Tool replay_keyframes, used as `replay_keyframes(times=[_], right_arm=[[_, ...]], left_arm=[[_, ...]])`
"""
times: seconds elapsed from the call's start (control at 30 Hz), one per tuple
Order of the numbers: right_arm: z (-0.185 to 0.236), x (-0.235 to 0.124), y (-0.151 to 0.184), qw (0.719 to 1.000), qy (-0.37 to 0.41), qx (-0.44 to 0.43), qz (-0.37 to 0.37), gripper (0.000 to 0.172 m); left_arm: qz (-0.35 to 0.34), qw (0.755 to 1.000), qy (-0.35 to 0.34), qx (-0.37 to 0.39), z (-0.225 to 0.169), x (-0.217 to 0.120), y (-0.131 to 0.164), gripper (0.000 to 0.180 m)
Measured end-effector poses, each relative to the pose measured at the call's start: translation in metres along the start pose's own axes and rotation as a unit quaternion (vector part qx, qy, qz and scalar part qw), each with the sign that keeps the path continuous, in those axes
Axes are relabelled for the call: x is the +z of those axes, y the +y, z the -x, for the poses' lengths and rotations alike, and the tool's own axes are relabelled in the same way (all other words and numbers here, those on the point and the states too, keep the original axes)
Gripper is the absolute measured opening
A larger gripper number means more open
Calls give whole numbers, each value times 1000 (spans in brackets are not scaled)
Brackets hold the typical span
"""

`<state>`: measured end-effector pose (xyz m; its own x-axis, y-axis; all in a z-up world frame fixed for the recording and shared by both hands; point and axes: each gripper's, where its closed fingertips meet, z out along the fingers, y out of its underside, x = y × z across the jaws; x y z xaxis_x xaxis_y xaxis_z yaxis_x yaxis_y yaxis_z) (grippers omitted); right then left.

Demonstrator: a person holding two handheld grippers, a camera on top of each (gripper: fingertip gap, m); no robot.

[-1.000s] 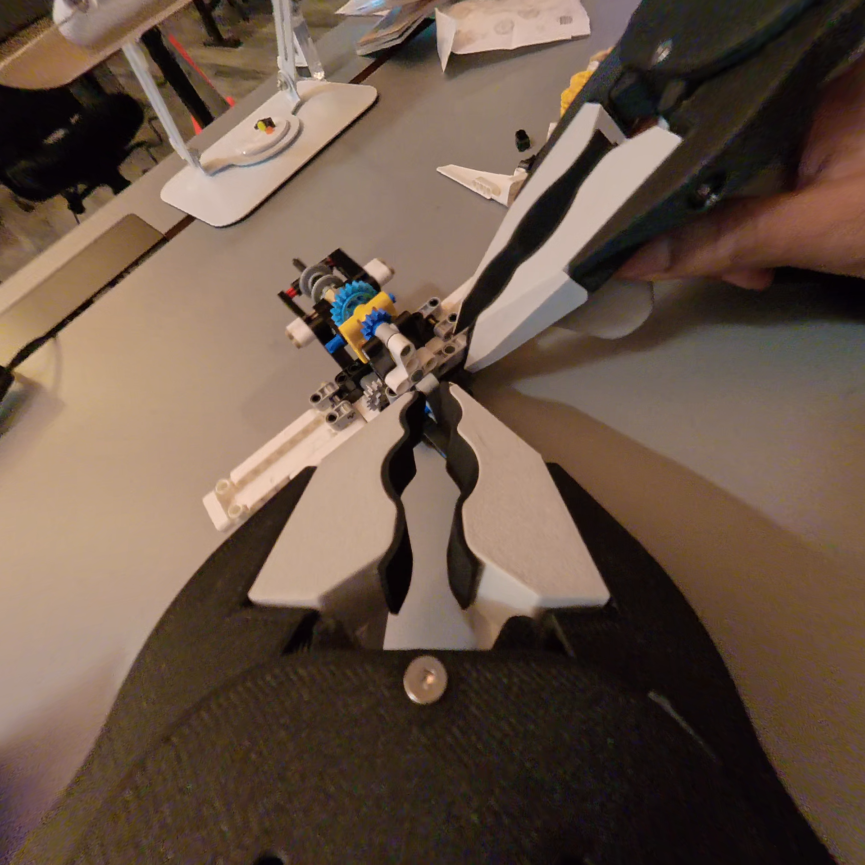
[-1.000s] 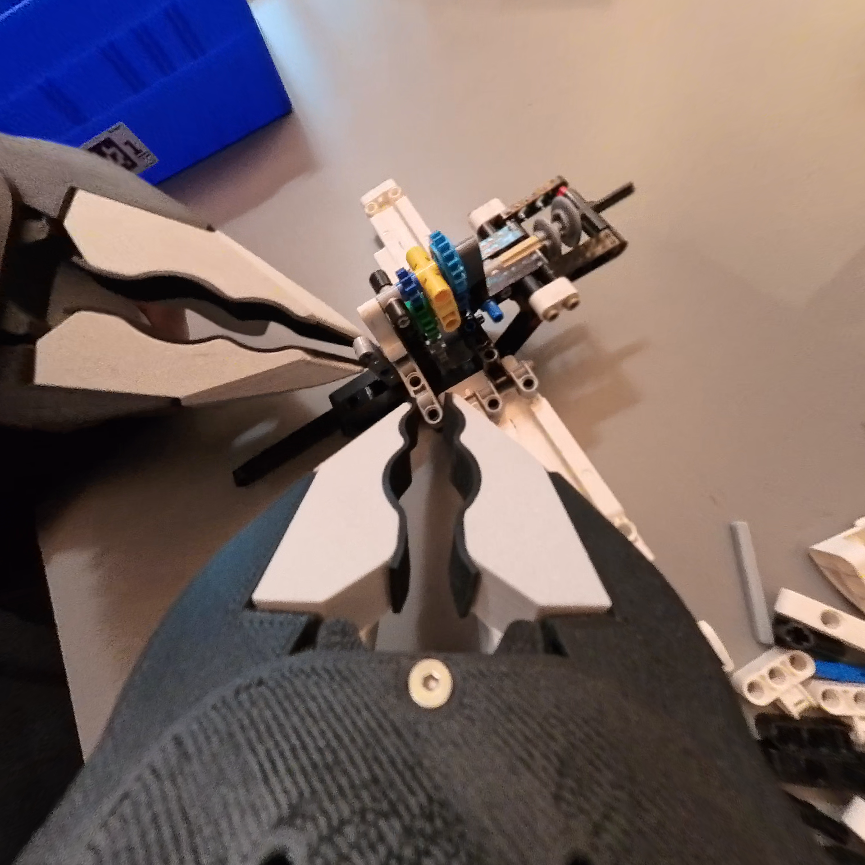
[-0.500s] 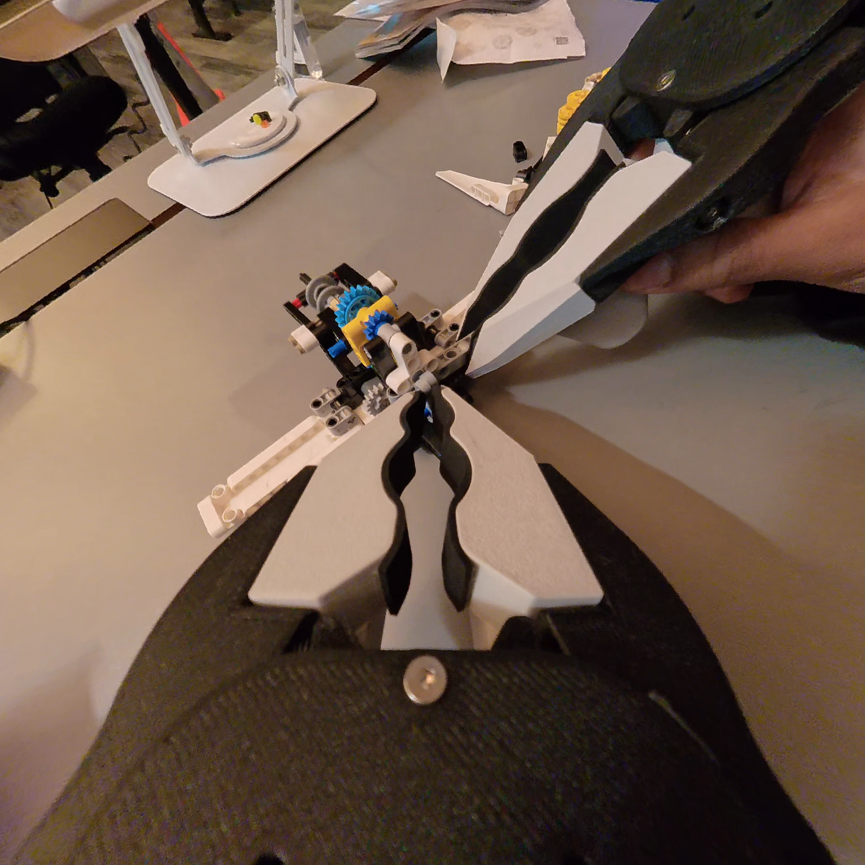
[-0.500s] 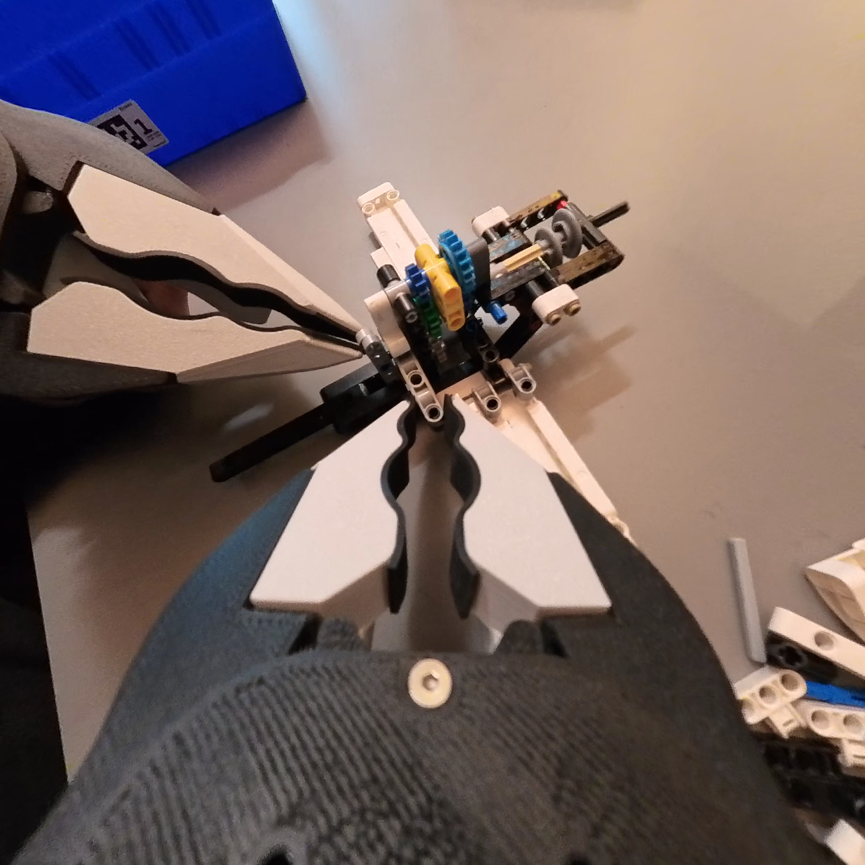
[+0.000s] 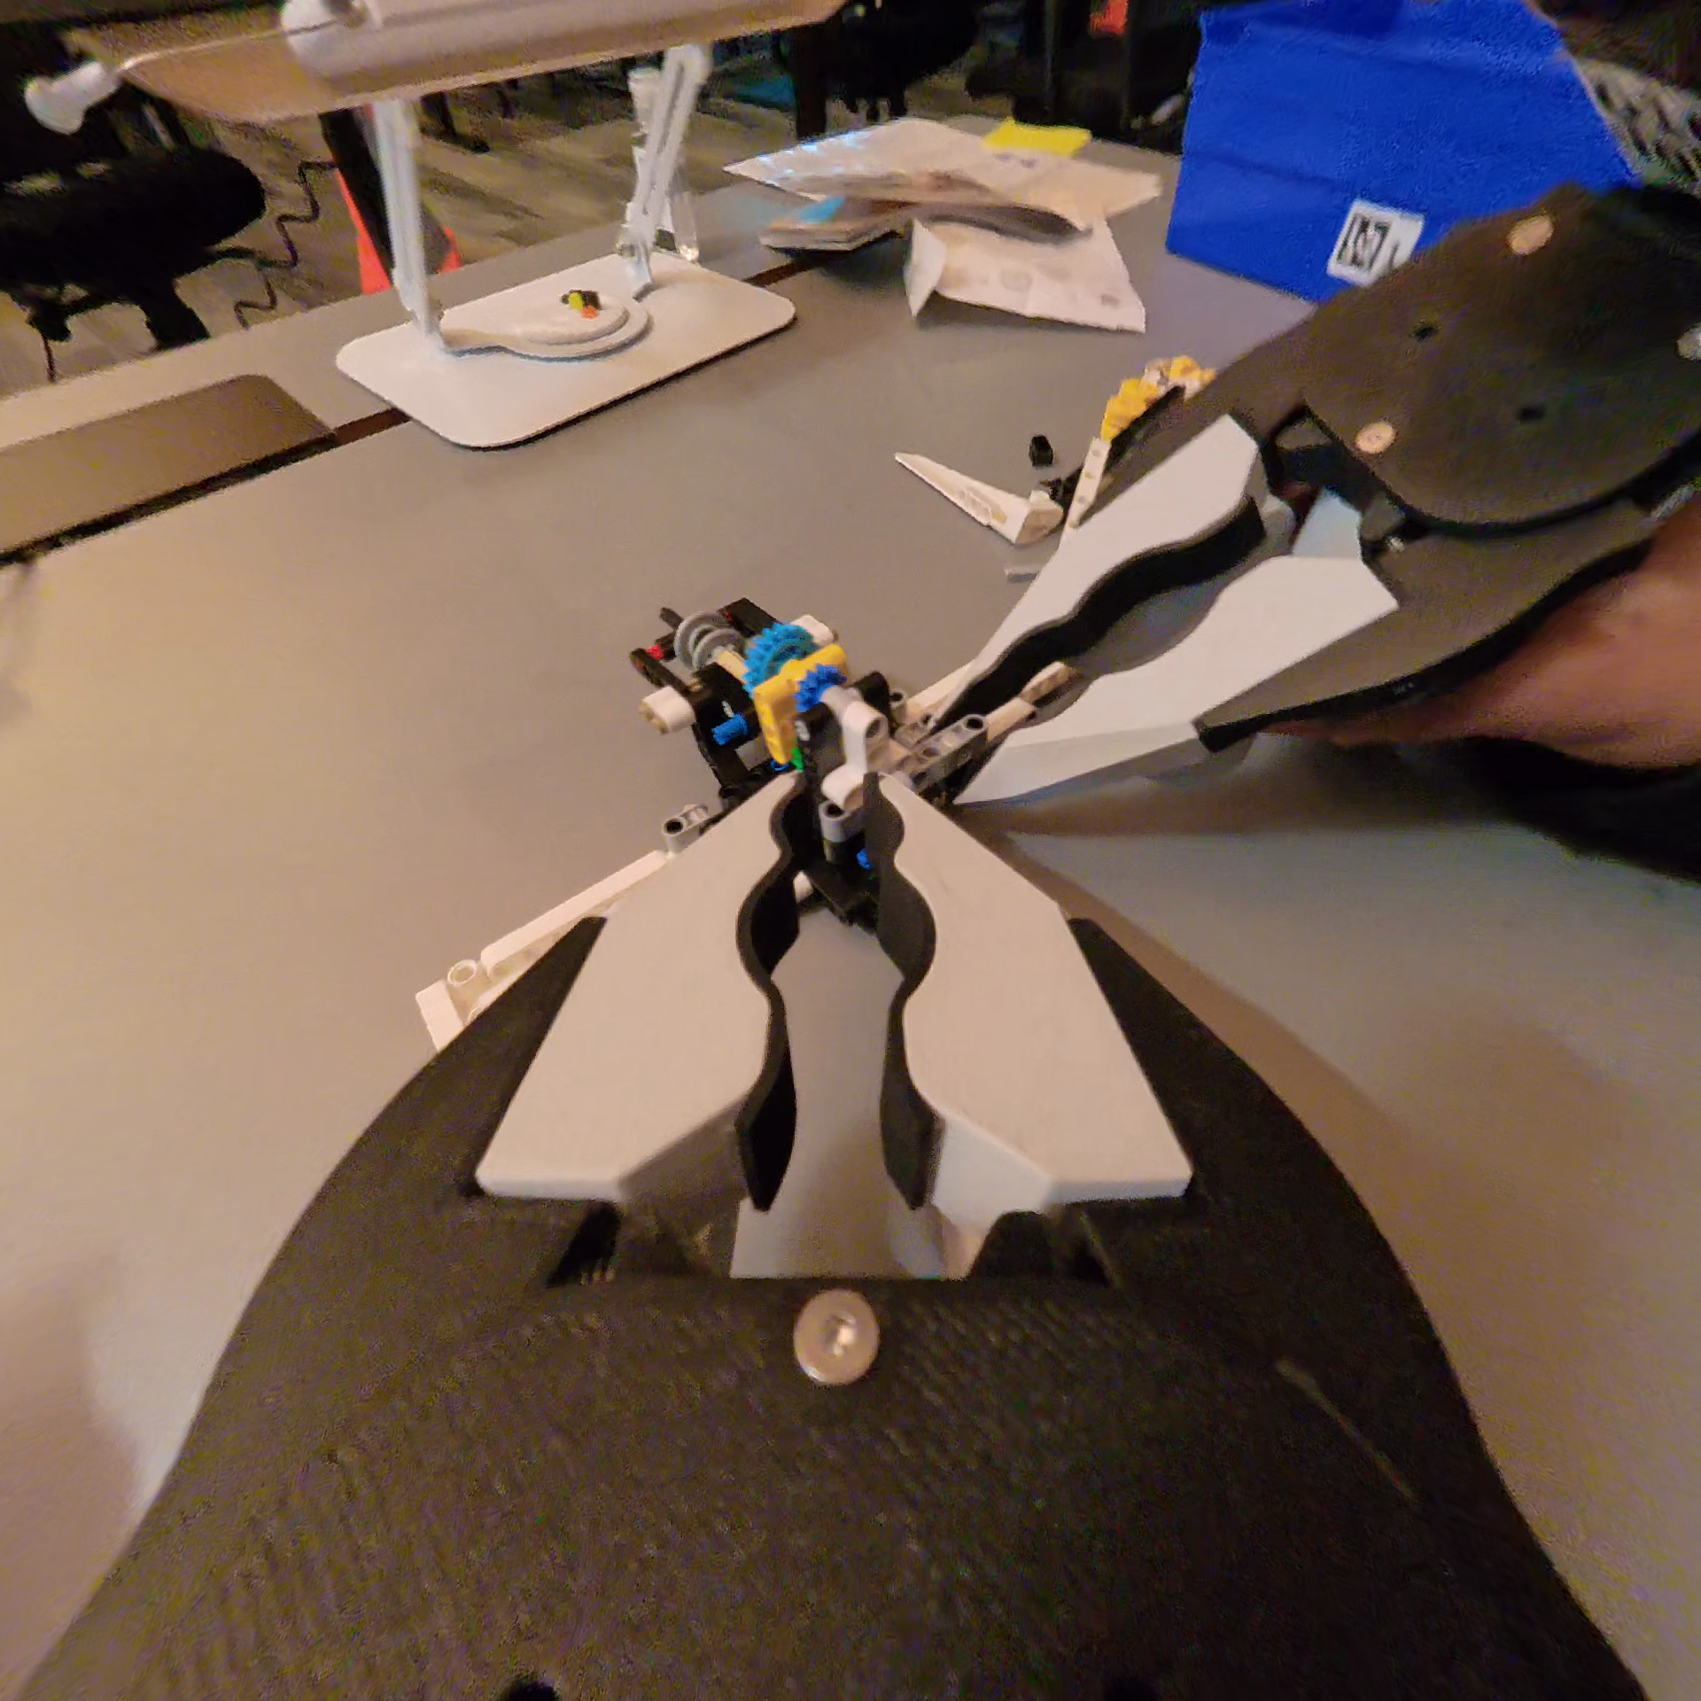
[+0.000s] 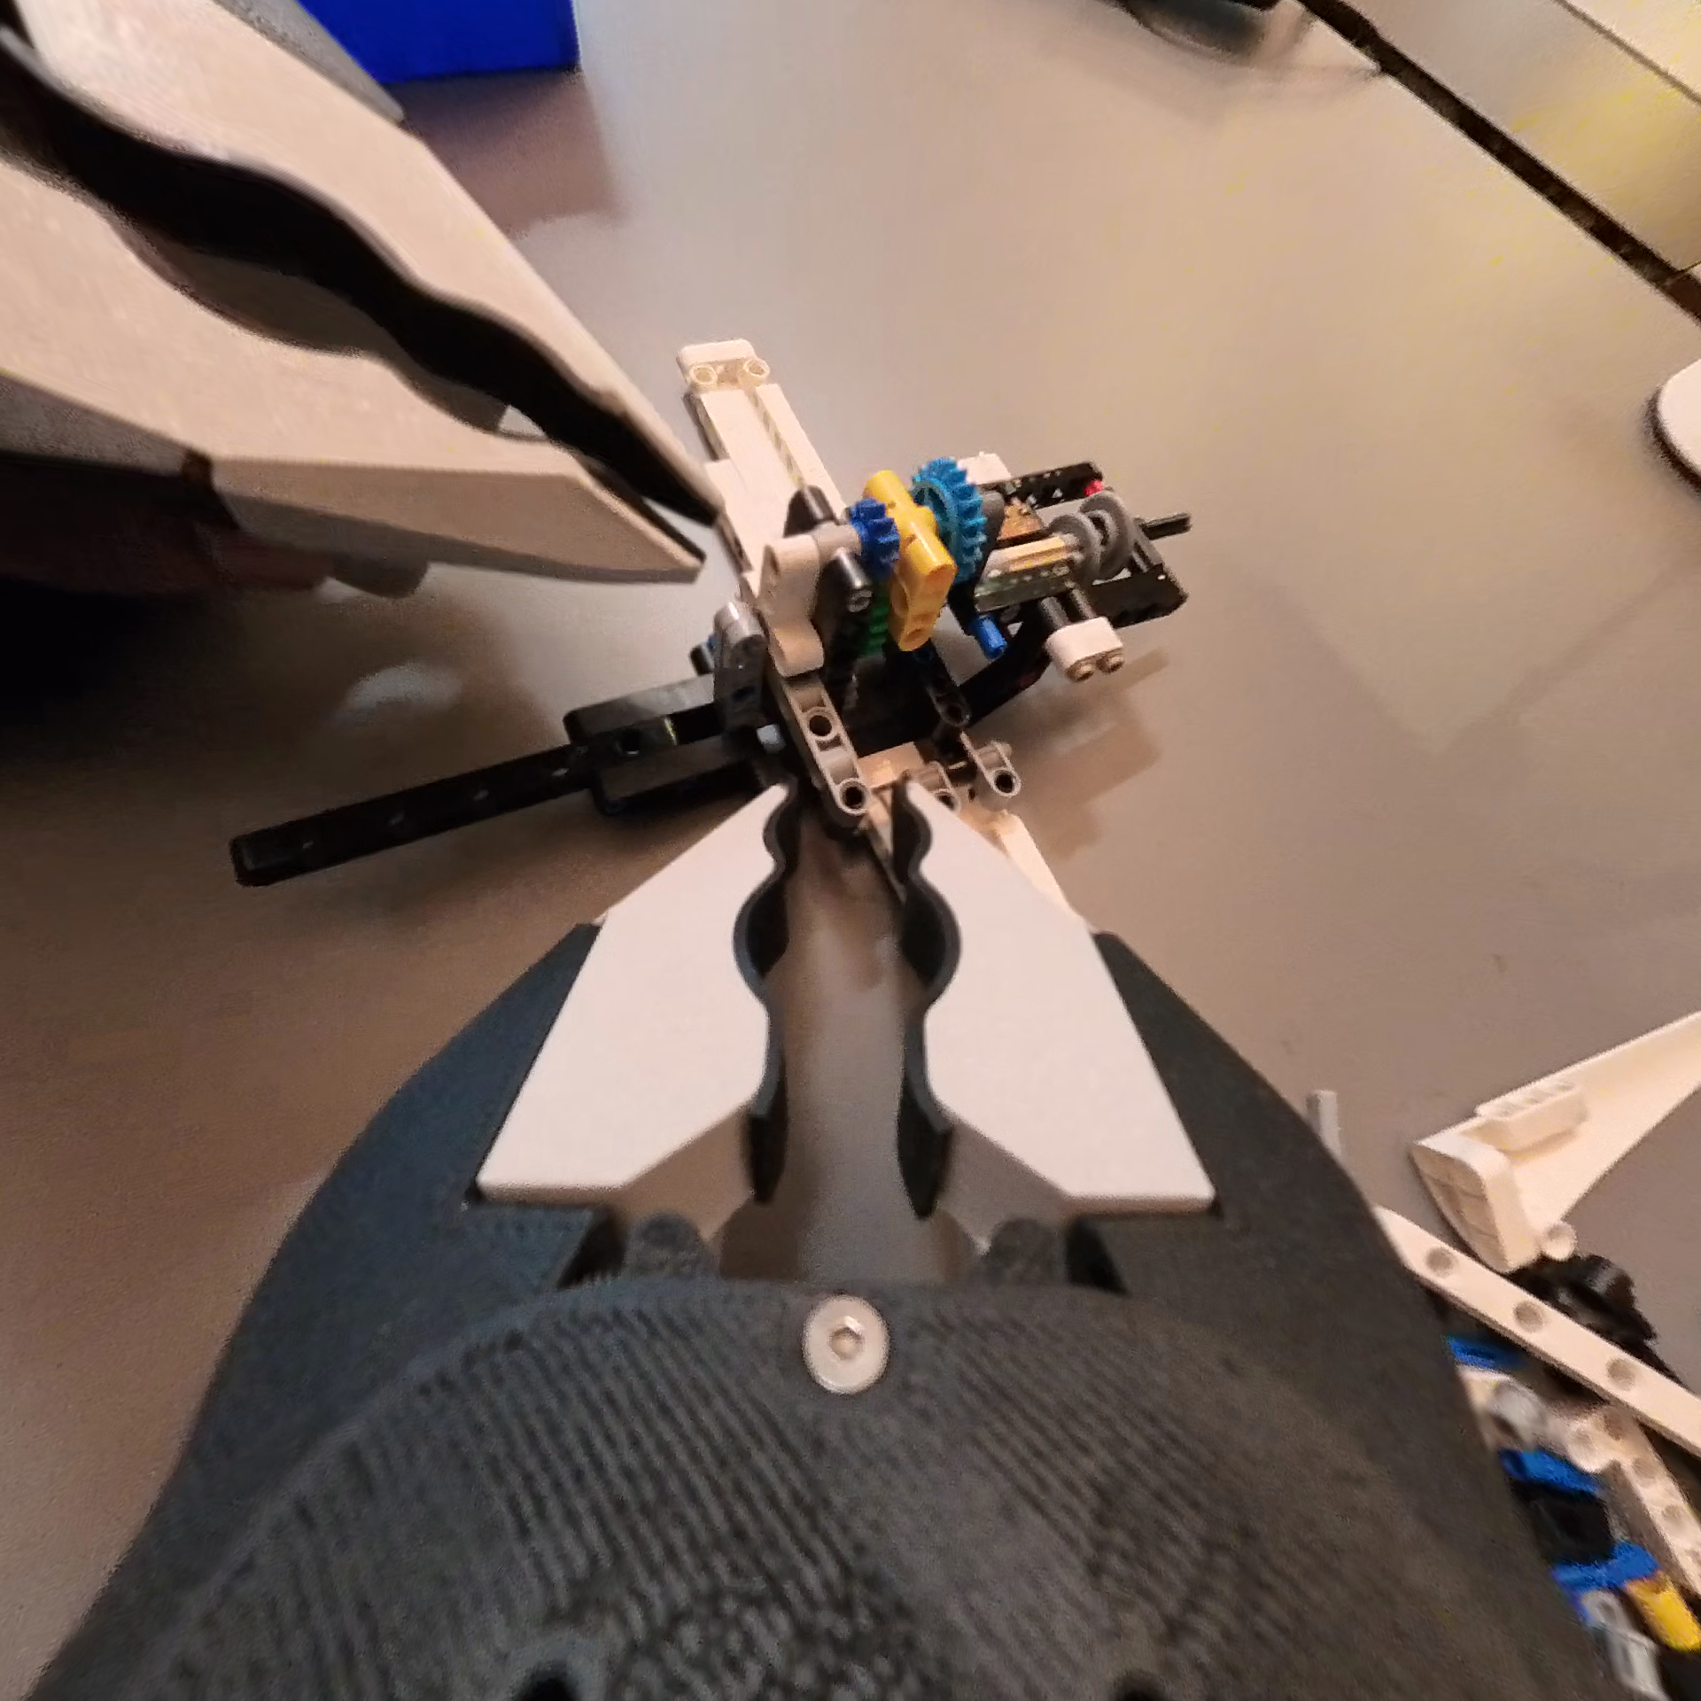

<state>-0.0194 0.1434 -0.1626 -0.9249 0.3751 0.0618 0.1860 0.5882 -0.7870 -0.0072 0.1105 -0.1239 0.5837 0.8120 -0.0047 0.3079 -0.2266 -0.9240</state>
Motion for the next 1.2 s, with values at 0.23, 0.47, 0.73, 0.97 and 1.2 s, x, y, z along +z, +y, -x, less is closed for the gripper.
replay_keyframes(times=[0.23, 0.47, 0.73, 0.97, 1.2], right_arm=[[-4, -12, -7, 999, -9, 24, -27, 12], [-2, -12, -5, 999, -17, 37, -23, 8], [0, -10, -7, 999, -14, 22, -26, 7], [1, -9, -9, 1000, -4, 7, -26, 7], [-1, -10, -9, 1000, 5, 6, -27, 9]], left_arm=[[14, 990, 40, -137, 15, 1, 8, 16], [41, 985, 66, -155, 7, 5, 15, 16], [48, 984, 63, -158, 8, 7, 17, 13], [54, 984, 63, -159, 8, 8, 19, 12], [54, 985, 63, -154, 5, 7, 18, 13]])
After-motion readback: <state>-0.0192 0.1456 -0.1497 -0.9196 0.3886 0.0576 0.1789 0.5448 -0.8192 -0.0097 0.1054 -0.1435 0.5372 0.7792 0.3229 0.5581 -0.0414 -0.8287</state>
